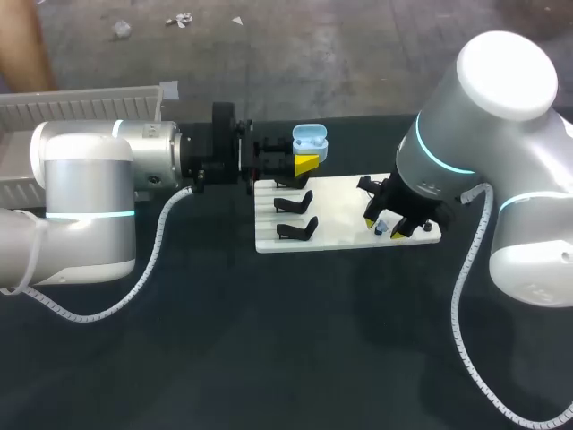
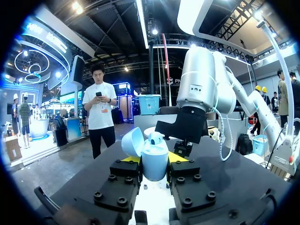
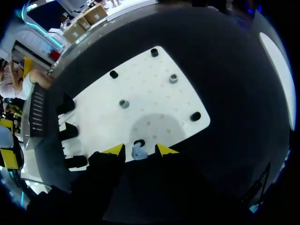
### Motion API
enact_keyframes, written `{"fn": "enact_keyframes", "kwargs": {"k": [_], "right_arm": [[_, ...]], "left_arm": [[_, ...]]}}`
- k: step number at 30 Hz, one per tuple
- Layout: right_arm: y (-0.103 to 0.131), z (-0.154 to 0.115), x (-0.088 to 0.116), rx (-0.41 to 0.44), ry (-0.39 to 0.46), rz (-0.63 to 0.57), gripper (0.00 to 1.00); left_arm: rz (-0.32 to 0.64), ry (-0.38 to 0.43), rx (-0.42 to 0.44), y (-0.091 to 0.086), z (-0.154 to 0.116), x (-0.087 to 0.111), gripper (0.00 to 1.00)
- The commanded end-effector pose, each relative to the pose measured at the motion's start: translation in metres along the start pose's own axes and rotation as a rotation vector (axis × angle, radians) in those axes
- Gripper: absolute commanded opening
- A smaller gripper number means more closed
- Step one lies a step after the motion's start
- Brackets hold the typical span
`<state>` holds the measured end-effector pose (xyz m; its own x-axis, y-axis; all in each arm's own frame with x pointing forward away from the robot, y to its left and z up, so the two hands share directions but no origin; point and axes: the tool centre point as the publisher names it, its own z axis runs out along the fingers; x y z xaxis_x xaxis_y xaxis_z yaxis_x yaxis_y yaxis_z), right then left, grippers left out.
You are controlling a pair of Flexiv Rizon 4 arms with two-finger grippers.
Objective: Pick up each earbud case from the left stands, insert the matching earbuds, close the lid, and place the case in the box.
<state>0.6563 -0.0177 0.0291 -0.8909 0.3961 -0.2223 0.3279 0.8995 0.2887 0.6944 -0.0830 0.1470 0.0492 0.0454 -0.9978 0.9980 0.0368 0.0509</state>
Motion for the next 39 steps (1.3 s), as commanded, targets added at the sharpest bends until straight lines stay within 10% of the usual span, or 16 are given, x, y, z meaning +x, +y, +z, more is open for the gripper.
{"fn": "enact_keyframes", "kwargs": {"k": [1, 39], "right_arm": [[0.0017, 0.0017, -0.0010, 0.003, 0.005, -0.002, 0.40], [0.0020, 0.0016, 0.0049, -0.006, 0.011, 0.023, 0.32]], "left_arm": [[0.004, -0.005, -0.007, -0.0016, 0.0001, 0.0008, 0.00], [0.004, -0.005, -0.007, -0.0016, 0.0001, 0.0008, 0.00]]}}
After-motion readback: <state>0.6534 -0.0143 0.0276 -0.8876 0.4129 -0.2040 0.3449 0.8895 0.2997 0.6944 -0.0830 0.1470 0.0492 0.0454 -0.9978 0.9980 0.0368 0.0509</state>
